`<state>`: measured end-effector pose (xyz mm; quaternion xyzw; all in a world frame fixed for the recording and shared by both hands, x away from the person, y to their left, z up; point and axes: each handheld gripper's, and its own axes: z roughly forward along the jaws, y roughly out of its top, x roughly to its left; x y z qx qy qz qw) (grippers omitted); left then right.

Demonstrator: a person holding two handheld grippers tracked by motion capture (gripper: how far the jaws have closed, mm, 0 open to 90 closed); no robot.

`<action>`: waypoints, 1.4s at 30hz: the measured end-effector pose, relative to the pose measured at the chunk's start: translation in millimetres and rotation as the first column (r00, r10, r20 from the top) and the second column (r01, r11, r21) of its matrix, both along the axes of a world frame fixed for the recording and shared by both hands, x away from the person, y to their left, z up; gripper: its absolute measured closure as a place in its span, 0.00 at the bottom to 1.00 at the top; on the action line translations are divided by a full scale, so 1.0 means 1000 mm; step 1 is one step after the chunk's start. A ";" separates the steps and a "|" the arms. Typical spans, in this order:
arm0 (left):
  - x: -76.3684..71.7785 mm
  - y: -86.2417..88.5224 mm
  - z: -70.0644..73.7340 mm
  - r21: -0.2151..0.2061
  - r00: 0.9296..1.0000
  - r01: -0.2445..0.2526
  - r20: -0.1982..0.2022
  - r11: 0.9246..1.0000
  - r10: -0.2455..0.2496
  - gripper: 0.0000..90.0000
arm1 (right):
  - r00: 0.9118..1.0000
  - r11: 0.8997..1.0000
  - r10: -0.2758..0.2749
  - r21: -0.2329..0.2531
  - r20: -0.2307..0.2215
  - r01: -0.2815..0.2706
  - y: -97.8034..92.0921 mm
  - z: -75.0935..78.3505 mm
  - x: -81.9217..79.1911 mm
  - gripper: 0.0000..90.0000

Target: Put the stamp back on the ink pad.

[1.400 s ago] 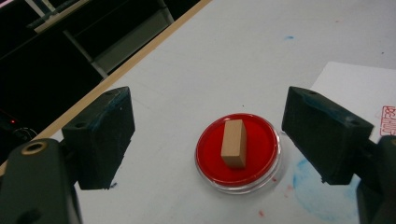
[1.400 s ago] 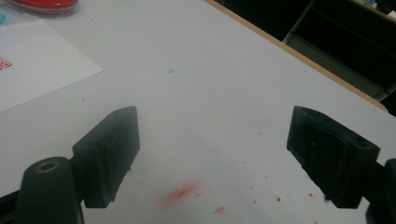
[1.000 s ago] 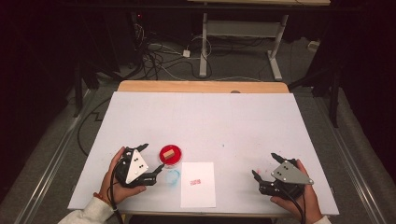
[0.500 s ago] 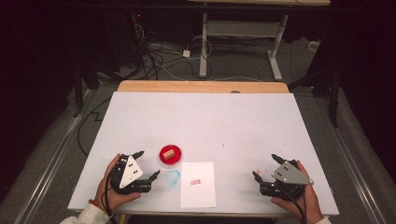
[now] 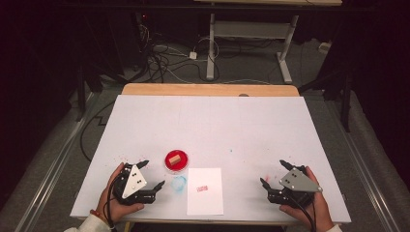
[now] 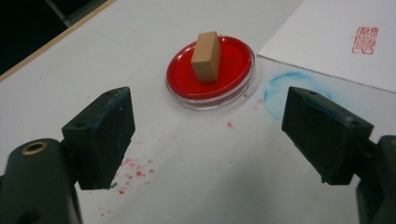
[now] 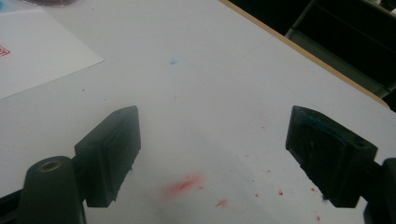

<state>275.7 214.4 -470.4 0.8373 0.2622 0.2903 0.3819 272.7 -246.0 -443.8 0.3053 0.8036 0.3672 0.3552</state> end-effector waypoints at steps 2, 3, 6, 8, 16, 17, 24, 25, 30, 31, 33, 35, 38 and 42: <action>0.000 0.000 0.000 0.001 1.000 0.005 0.001 1.000 -0.005 0.19 | 1.000 1.000 0.002 -0.001 0.006 -0.002 0.001 0.001 -0.001 0.21; 0.000 -0.001 0.000 0.002 1.000 0.002 0.004 1.000 -0.002 0.18 | 1.000 1.000 0.003 -0.003 0.006 -0.003 0.001 0.001 -0.001 0.21; 0.001 0.000 0.000 0.001 1.000 -0.001 0.001 1.000 0.001 0.18 | 1.000 1.000 0.004 -0.002 0.003 -0.004 0.001 0.000 0.000 0.21; 0.001 0.000 0.000 -0.004 1.000 0.000 -0.001 1.000 0.000 0.18 | 1.000 1.000 0.004 -0.003 0.002 -0.004 0.001 0.000 0.000 0.21; 0.002 -0.002 0.000 -0.003 1.000 0.001 -0.001 1.000 -0.001 0.18 | 1.000 1.000 0.009 0.000 0.000 -0.009 0.001 0.000 0.000 0.21; 0.002 -0.002 0.000 -0.004 1.000 0.001 -0.001 1.000 -0.001 0.18 | 1.000 1.000 0.009 0.000 0.001 -0.009 0.001 0.000 0.000 0.21; 0.003 -0.001 0.000 -0.007 1.000 -0.002 -0.006 1.000 0.002 0.18 | 1.000 1.000 0.009 0.002 -0.001 -0.009 0.001 0.000 0.000 0.21; 0.003 -0.001 0.000 -0.007 1.000 -0.002 -0.006 1.000 0.002 0.18 | 1.000 1.000 0.010 0.001 -0.003 -0.010 0.001 0.000 0.000 0.21; 0.004 -0.001 0.000 -0.001 1.000 0.000 -0.011 1.000 0.000 0.18 | 1.000 1.000 0.013 -0.001 -0.004 -0.013 0.001 -0.001 0.001 0.21; 0.004 -0.001 0.000 0.003 1.000 0.001 -0.010 1.000 -0.001 0.18 | 1.000 1.000 0.013 -0.001 -0.003 -0.013 0.001 -0.001 0.001 0.21; 0.004 -0.001 0.000 -0.002 1.000 0.001 -0.008 1.000 -0.001 0.18 | 1.000 1.000 0.011 0.000 -0.004 -0.011 0.001 -0.001 0.001 0.21; 0.004 -0.001 0.000 -0.002 1.000 0.001 -0.010 1.000 -0.001 0.18 | 1.000 1.000 0.013 0.000 -0.006 -0.013 0.001 -0.001 0.001 0.21; 0.004 -0.001 0.000 0.001 1.000 0.001 -0.014 1.000 -0.001 0.18 | 1.000 1.000 0.016 0.000 -0.006 -0.016 0.001 -0.002 0.001 0.21; 0.004 0.000 0.000 -0.004 1.000 -0.004 -0.013 1.000 0.004 0.18 | 1.000 1.000 0.012 0.002 -0.007 -0.012 0.001 -0.002 0.002 0.21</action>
